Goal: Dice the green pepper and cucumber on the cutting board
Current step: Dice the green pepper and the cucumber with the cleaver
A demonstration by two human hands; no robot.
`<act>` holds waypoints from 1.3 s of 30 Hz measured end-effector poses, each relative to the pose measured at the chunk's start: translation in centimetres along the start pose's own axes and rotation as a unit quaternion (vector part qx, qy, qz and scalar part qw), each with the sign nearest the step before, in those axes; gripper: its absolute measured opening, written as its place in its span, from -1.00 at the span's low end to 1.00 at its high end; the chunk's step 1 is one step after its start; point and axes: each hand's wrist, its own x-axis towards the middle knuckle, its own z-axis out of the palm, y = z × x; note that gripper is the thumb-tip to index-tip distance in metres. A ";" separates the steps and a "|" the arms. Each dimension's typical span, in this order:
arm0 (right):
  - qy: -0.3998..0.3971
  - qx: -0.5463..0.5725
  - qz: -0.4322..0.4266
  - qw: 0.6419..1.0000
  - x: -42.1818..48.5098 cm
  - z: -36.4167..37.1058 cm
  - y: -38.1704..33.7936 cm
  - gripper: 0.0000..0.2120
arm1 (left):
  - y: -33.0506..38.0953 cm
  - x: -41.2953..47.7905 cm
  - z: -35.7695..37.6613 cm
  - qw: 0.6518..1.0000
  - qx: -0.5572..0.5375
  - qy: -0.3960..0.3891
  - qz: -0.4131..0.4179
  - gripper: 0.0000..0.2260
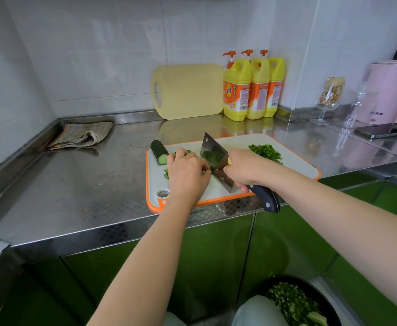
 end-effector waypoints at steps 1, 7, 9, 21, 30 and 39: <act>-0.002 0.004 0.002 1.000 0.0 0.0 -0.1 -0.78 | 0.0 0.0 0.0 1.000 0.000 0.001 0.000 -0.87; 0.009 0.043 0.009 0.999 0.3 0.0 0.1 -0.73 | 0.0 0.1 0.3 1.000 0.013 0.021 -0.008 -0.88; 0.004 0.044 0.010 0.999 0.4 0.0 0.1 -0.73 | 0.0 0.2 0.5 1.000 0.022 0.019 -0.003 -0.86; 0.033 0.043 0.005 0.999 1.7 0.3 -0.6 -0.78 | -0.3 0.2 1.1 0.999 0.025 0.031 0.005 -0.89; 0.065 0.065 0.017 0.996 2.1 0.3 1.1 -0.82 | -0.5 0.3 0.9 0.996 -0.033 0.064 -0.052 -0.89; 0.028 0.038 0.032 0.998 1.7 0.4 1.4 -0.81 | -0.6 0.1 1.1 0.997 -0.008 0.044 -0.070 -0.87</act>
